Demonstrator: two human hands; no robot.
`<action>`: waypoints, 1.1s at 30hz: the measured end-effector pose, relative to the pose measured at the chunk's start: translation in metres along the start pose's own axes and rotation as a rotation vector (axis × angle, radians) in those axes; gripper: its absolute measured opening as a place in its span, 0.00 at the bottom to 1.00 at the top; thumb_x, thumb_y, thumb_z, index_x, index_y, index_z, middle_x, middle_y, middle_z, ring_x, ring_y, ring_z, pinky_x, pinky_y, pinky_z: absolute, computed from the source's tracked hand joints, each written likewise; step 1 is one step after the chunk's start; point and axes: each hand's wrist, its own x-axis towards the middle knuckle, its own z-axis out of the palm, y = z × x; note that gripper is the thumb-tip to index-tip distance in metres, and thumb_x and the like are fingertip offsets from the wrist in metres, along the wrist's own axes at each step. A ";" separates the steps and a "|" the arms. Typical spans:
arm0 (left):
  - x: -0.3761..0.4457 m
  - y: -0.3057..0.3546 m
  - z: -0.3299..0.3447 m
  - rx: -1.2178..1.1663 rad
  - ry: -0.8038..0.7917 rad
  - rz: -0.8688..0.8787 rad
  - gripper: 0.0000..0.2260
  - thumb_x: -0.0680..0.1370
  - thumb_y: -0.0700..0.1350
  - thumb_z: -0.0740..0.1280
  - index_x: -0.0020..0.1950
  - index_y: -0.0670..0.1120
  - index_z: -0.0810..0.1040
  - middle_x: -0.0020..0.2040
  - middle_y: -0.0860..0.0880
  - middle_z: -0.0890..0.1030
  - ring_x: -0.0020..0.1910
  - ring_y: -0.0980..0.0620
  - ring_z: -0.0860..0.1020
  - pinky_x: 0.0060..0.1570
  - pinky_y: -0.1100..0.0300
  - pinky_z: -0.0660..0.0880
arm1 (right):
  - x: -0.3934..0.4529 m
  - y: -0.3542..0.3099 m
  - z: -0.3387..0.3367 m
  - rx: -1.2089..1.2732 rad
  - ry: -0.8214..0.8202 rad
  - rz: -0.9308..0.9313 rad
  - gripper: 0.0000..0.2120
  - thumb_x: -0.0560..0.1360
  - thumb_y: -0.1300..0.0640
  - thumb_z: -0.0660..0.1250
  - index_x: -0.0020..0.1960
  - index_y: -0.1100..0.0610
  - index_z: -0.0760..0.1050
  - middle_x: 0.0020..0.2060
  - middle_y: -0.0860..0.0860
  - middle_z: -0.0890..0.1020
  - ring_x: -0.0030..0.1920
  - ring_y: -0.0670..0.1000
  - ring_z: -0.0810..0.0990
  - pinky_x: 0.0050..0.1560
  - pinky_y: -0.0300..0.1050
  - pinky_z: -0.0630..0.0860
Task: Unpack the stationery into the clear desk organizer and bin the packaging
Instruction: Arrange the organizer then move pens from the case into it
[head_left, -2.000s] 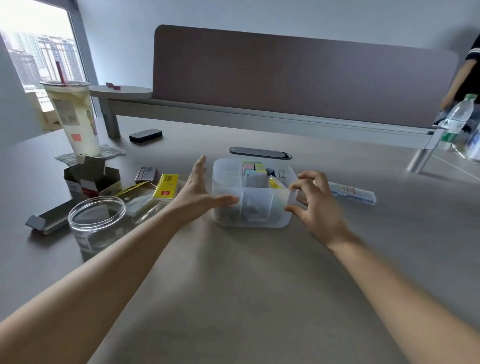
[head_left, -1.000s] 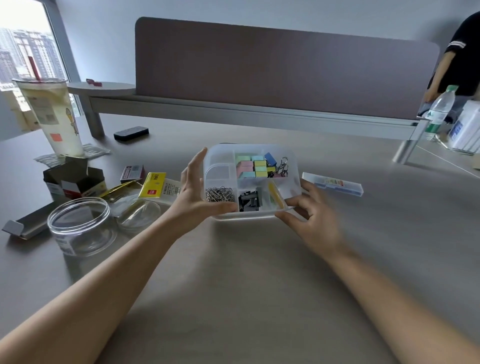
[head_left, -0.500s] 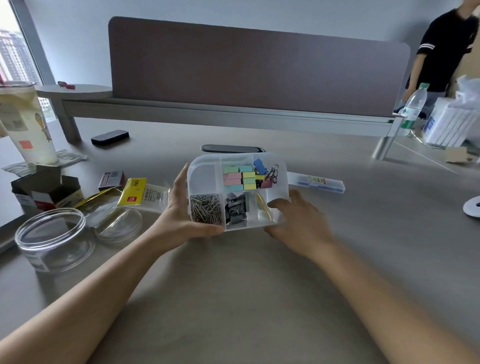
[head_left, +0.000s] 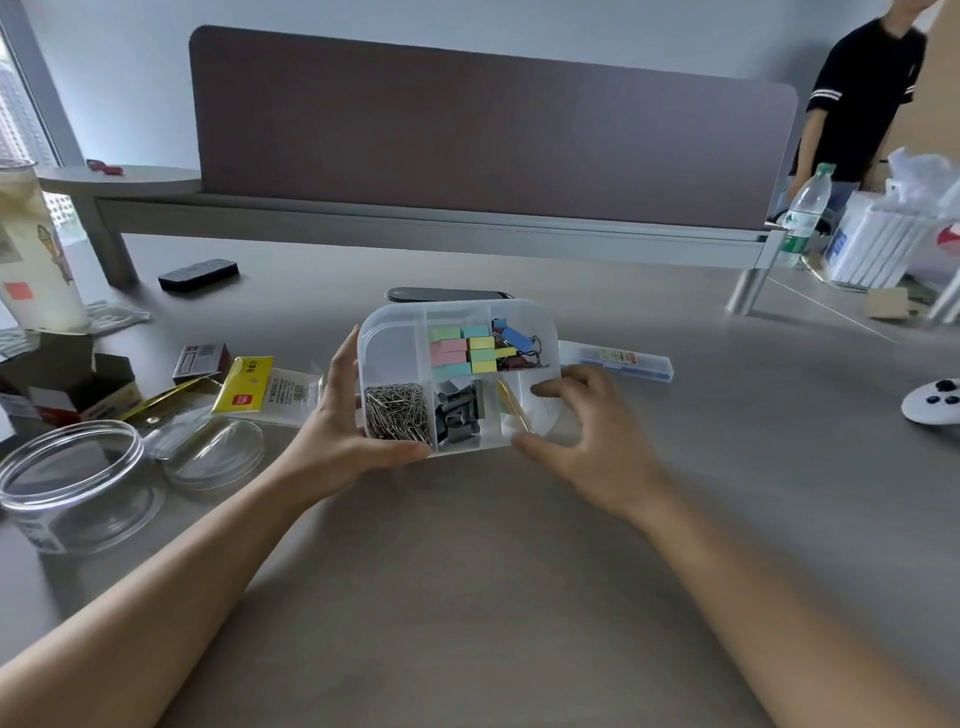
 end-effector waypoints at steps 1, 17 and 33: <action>0.000 0.001 0.000 -0.010 -0.001 0.001 0.51 0.50 0.53 0.73 0.69 0.58 0.51 0.67 0.53 0.61 0.49 0.83 0.65 0.44 0.85 0.64 | -0.001 0.000 0.000 0.017 0.075 -0.027 0.21 0.69 0.48 0.69 0.59 0.55 0.72 0.55 0.45 0.67 0.59 0.43 0.67 0.53 0.33 0.63; -0.003 0.001 0.001 -0.055 -0.018 0.001 0.55 0.50 0.51 0.73 0.73 0.52 0.50 0.59 0.67 0.62 0.47 0.85 0.65 0.41 0.85 0.65 | 0.008 -0.006 0.016 -0.038 -0.027 0.062 0.14 0.75 0.52 0.61 0.58 0.54 0.76 0.65 0.53 0.67 0.67 0.51 0.60 0.65 0.45 0.61; 0.020 0.009 0.002 -0.201 0.018 -0.176 0.47 0.48 0.53 0.71 0.64 0.59 0.57 0.52 0.63 0.69 0.50 0.65 0.71 0.37 0.77 0.72 | 0.026 0.013 -0.027 0.517 0.502 0.030 0.06 0.72 0.62 0.66 0.43 0.54 0.70 0.32 0.49 0.74 0.34 0.44 0.73 0.40 0.45 0.74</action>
